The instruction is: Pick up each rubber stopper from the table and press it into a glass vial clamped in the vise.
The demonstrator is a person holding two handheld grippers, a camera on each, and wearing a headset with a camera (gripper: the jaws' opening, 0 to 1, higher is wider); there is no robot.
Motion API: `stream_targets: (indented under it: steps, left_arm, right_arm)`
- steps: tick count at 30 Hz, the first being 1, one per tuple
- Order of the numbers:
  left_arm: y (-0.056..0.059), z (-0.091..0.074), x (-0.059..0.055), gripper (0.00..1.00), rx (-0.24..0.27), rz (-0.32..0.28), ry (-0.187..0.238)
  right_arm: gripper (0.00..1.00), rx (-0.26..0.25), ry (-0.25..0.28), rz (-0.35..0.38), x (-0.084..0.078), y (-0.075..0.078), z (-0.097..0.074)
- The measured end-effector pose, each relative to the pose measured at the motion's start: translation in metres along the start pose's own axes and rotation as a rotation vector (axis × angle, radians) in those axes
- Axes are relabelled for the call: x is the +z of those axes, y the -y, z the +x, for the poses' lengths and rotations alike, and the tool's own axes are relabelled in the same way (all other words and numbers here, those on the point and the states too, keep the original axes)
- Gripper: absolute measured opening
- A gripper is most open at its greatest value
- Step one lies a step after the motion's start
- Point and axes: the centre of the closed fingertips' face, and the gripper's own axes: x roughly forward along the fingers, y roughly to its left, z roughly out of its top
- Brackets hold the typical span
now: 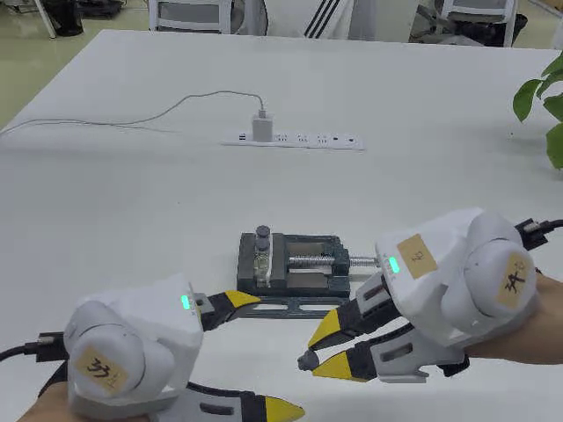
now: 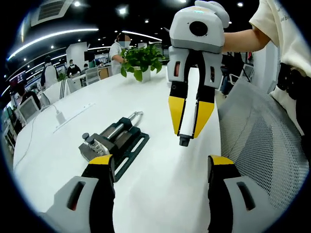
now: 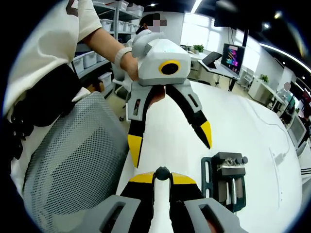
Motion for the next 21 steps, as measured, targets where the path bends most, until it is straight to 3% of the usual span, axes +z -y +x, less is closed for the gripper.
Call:
stream_targets:
  steps: [7,21]
  left_arm:
    - [-0.014,-0.005,-0.012,0.99,0.065,-0.067,-0.007]
    - [-0.03,-0.019,-0.019,0.99,0.151,-0.143,0.026]
  right_arm:
    - [0.06,-0.001,-0.006,-0.004,-0.002,0.001,0.0]
    - [0.06,0.011,-0.056,0.019,-0.018,0.004,0.0]
